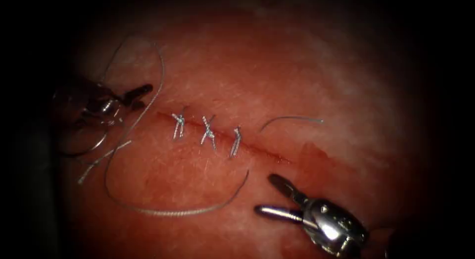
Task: Wound Closure
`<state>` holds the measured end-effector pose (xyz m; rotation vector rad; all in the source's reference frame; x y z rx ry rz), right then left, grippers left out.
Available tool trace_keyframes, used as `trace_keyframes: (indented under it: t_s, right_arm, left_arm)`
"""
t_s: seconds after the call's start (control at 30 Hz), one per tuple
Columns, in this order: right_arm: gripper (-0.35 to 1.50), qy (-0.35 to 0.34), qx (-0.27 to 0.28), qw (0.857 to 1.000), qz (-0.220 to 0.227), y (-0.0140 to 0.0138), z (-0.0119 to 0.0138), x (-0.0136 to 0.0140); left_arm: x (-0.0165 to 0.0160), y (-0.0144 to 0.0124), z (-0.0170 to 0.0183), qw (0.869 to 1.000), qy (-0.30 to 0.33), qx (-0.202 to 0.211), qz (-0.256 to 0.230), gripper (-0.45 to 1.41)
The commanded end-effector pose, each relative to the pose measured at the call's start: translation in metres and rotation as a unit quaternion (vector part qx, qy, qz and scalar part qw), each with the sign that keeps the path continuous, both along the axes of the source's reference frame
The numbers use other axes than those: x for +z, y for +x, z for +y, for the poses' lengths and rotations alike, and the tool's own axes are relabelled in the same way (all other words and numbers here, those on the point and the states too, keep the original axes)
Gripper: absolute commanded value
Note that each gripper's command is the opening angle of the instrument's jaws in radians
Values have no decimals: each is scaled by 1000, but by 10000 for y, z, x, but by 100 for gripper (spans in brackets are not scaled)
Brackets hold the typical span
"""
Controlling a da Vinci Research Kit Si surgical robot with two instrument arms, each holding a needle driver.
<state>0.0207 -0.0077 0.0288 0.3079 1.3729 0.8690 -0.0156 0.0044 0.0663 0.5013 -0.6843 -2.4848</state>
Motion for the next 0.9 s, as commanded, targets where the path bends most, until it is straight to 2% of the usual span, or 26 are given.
trace_keyframes:
  t_s: [0.03,0.23,0.37,0.43,0.73,0.9]
  right_arm:
    - [111,3,-1,1000,1,7,-15,2]
    - [111,3,-1,1000,1,7,-15,2]
    - [111,2,-1,1000,1,8,-16,3]
    - [111,2,-1,1000,1,8,-16,3]
    - [111,2,-1,1000,1,8,-16,3]
    - [111,2,-1,1000,1,8,-16,3]
  left_arm:
    - [3,-3,-16,1000,2,2,-3,27]
    - [-7,-3,-44,999,13,23,-38,31]
    - [-14,-9,-50,998,16,34,-50,42]
    - [-15,-11,-51,998,11,37,-51,42]
    - [-11,-16,-46,997,3,45,-59,27]
    - [-12,-27,-48,997,0,53,-62,7]
